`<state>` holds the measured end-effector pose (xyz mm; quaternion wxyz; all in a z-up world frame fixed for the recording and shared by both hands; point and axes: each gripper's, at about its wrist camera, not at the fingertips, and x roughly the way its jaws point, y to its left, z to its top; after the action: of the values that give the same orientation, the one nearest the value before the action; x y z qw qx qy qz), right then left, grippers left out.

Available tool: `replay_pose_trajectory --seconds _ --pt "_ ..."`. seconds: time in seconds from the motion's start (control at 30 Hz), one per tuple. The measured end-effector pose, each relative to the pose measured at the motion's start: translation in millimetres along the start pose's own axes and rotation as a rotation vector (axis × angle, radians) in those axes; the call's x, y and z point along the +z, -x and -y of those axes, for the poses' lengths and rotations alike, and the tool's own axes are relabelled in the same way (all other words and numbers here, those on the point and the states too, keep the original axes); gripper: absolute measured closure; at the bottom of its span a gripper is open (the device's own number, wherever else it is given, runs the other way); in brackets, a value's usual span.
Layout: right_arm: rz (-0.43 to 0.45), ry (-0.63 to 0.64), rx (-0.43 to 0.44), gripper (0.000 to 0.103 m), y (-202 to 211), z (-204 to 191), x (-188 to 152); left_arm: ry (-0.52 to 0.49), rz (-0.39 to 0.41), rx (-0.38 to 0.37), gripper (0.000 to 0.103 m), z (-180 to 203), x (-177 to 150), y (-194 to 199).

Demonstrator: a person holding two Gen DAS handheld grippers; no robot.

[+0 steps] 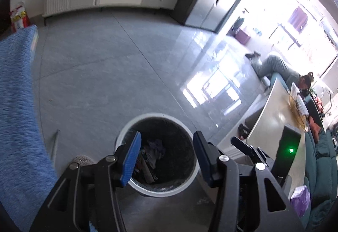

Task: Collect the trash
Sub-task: 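Carry the black bag and purple wrapper to the bin while both grippers release them inside, then move both grippers back from the bin to the trash pile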

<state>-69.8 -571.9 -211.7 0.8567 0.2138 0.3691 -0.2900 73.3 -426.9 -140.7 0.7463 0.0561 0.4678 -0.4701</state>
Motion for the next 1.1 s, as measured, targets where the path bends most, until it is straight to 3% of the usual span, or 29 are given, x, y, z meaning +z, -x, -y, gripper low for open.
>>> replay_pose_trajectory --seconds 0.17,0.23,0.73,1.0,1.1 --pt "0.096 0.002 0.011 0.005 41.3 -14.5 11.3 -0.030 0.040 0.036 0.052 3.4 -1.0 37.7" --pt "0.145 0.004 0.023 0.001 62.5 -22.2 16.2 -0.036 0.054 0.042 0.047 4.5 -2.4 54.4" --pt "0.541 0.073 0.294 0.000 225.8 -97.2 37.1 -0.062 0.356 0.138 0.040 -7.7 -27.0 225.9" --pt "0.585 0.183 0.370 0.000 264.9 -156.7 27.6 0.000 0.522 0.261 0.026 -42.0 -56.9 315.9" --pt "0.570 0.232 0.375 0.000 268.0 -182.5 20.3 0.055 0.561 0.358 0.025 -70.1 -78.3 344.3"
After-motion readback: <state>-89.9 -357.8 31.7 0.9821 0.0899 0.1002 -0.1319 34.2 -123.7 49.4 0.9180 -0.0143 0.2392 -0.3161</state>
